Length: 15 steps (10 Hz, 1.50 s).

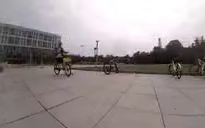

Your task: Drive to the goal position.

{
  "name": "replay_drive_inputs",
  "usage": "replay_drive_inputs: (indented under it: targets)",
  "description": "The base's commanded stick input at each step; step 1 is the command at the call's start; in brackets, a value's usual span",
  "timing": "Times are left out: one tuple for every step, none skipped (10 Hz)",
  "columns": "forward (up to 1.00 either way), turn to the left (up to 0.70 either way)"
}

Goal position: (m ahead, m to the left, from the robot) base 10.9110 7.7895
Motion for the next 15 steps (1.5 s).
replay_drive_inputs:
  targets:
    - [0.00, 1.00]
    - [0.00, 1.00]
    - [0.00, 1.00]
    - [0.00, 1.00]
    - [0.00, 1.00]
    - [0.00, 1.00]
    - [0.00, 1.00]
    - [0.00, 1.00]
    - [0.00, 1.00]
    - [0.00, 1.00]
    - [0.00, 1.00]
    - [0.00, 1.00]
    - [0.02, 0.98]
    - [0.93, 0.07]
    - [1.00, 0.00]
